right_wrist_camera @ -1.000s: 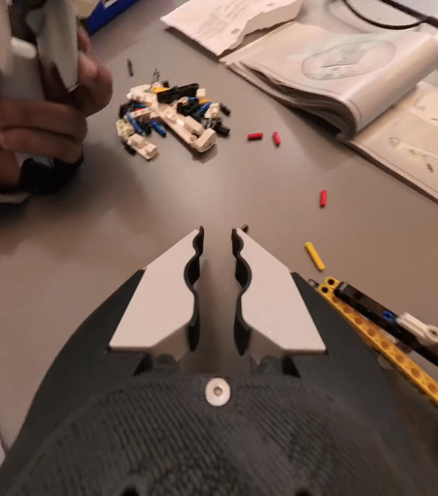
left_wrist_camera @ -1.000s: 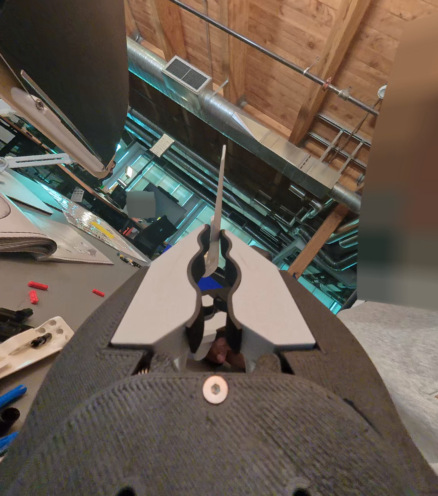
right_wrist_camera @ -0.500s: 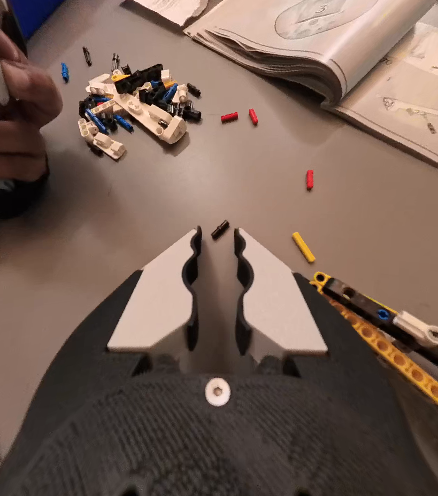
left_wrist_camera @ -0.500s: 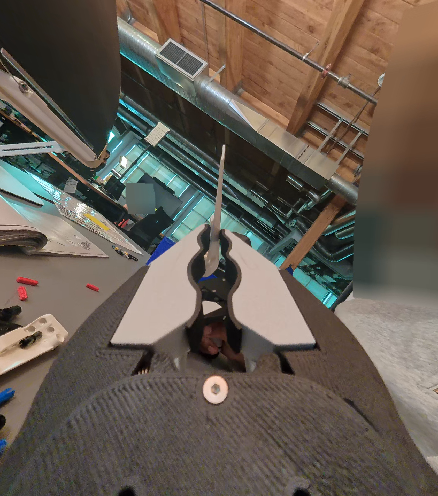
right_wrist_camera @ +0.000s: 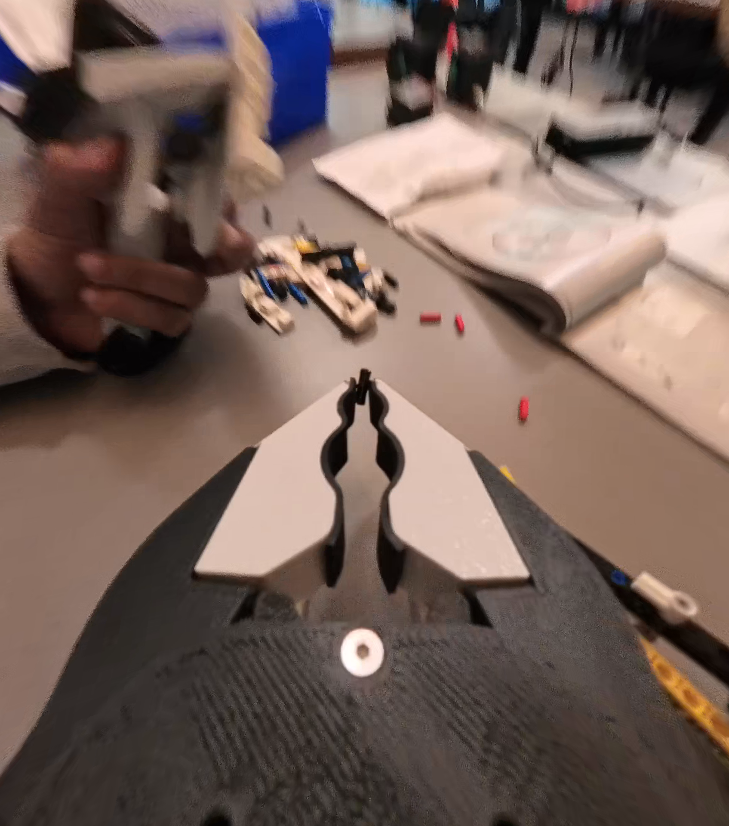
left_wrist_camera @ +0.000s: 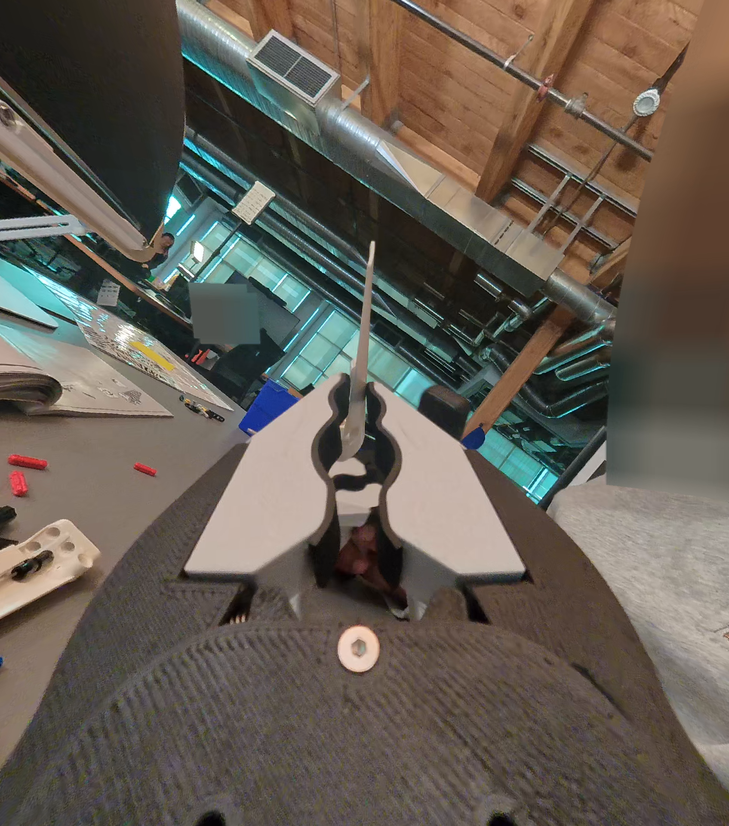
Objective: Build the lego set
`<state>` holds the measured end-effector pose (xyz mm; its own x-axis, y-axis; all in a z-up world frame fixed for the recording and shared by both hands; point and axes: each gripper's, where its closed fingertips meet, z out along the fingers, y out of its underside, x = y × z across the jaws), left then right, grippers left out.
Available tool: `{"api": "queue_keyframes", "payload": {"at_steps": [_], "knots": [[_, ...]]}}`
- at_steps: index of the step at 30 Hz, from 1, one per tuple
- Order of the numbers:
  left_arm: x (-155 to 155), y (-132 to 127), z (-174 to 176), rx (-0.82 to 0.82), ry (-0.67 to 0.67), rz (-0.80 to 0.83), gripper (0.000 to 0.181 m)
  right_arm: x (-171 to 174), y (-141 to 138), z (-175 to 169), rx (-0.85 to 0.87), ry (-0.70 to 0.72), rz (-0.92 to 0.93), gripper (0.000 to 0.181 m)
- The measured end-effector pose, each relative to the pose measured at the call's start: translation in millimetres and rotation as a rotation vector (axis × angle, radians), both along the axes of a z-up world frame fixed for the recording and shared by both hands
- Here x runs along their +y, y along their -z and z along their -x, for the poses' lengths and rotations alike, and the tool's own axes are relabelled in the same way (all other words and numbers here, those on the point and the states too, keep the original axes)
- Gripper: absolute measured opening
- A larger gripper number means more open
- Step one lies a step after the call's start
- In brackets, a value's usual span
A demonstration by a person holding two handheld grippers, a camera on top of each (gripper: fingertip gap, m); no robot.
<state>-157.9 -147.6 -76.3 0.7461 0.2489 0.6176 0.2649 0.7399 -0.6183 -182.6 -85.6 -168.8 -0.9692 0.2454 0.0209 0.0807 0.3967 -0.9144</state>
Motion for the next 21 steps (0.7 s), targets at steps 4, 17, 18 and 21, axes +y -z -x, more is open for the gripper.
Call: {"api": "queue_keyframes", "payload": {"at_steps": [4, 17, 18, 21], "knots": [[16, 3, -3, -0.038, 0.147, -0.04, 0.003, 4, -42, -19, 0.243, -0.098, 0.241, 0.003], [41, 9, -10, -0.095, 0.319, -0.024, 0.003, 0, -49, -32, 0.43, -0.126, 0.246, 0.003], [41, 9, -10, -0.095, 0.318, -0.024, 0.003, 1, -50, -32, 0.423, -0.125, 0.251, 0.003], [40, 9, -10, -0.095, 0.317, -0.028, 0.003, 1, -50, -31, 0.409, -0.123, 0.257, 0.003]]}}
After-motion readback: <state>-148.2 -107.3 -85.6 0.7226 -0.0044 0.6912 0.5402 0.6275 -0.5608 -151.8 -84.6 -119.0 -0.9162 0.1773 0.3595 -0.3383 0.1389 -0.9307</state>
